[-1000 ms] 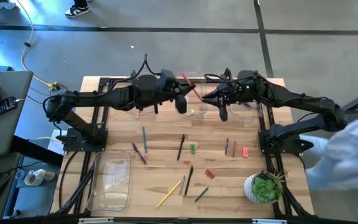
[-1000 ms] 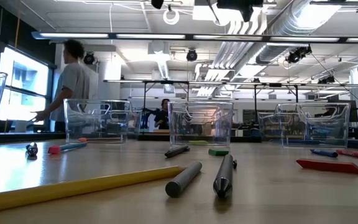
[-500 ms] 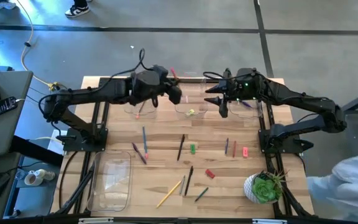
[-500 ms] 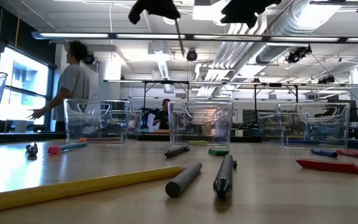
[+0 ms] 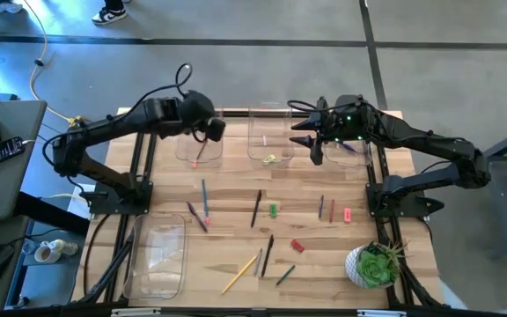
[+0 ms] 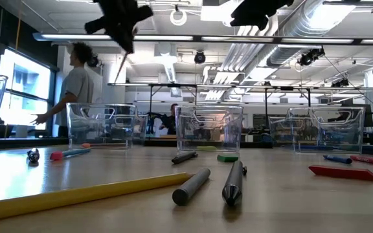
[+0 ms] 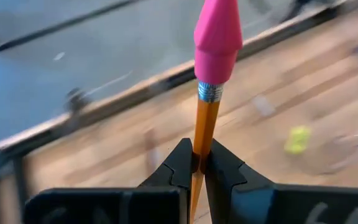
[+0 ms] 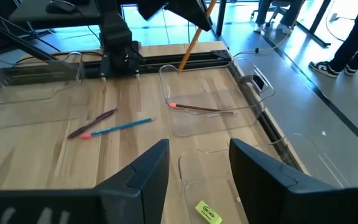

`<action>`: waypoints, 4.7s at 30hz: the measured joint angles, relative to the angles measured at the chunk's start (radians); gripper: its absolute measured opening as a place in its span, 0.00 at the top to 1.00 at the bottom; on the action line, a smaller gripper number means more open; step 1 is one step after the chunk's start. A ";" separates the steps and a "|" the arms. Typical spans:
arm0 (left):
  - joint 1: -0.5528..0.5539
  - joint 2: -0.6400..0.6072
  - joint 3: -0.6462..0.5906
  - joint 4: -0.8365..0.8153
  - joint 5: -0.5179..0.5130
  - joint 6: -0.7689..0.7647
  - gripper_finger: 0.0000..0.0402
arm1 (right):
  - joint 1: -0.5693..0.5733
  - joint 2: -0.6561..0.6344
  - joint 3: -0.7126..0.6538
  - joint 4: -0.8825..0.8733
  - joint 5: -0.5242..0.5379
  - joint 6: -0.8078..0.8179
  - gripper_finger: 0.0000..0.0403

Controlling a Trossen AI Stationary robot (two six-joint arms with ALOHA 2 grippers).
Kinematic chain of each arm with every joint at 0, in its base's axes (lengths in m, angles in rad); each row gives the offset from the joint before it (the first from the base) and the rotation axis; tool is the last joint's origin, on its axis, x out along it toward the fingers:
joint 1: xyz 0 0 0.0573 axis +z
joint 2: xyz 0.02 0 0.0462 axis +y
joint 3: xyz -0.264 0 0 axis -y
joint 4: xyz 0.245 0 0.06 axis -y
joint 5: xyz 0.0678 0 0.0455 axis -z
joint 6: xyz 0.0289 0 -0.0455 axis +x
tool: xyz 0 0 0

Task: Sort crayons/erasers/pens/pencils in bins
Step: Put the orange pencil into the top left transparent bin, then put the blue crayon into the bottom transparent bin

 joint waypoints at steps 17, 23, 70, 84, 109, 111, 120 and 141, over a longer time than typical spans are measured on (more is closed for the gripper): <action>0.190 0.141 0.000 -0.147 0.169 0.172 0.99 | 0.000 0.000 0.000 0.001 0.212 0.045 0.60; 0.236 0.199 0.000 -0.145 0.183 0.217 0.99 | 0.000 0.000 0.000 -0.001 0.212 0.064 0.60; 0.269 0.404 0.000 -0.142 0.294 0.234 0.70 | 0.000 0.000 -0.002 -0.085 0.212 0.057 0.60; 0.254 0.404 0.207 -0.245 0.345 0.383 0.67 | 0.000 0.000 -0.002 -0.200 0.212 0.280 0.60; -0.136 0.023 -0.001 -0.129 0.388 0.317 0.67 | 0.216 0.047 -0.002 -0.503 0.261 1.012 0.60; -0.160 -0.019 -0.046 -0.089 0.408 0.281 0.67 | 0.240 0.066 -0.002 -0.511 0.260 1.052 0.60; -0.258 -0.138 -0.208 -0.074 0.416 0.179 0.67 | 0.339 0.163 -0.002 -0.543 0.257 1.161 0.60; -0.348 -0.161 -0.242 -0.079 0.414 0.215 0.67 | 0.515 0.382 -0.002 -0.683 0.205 1.399 0.60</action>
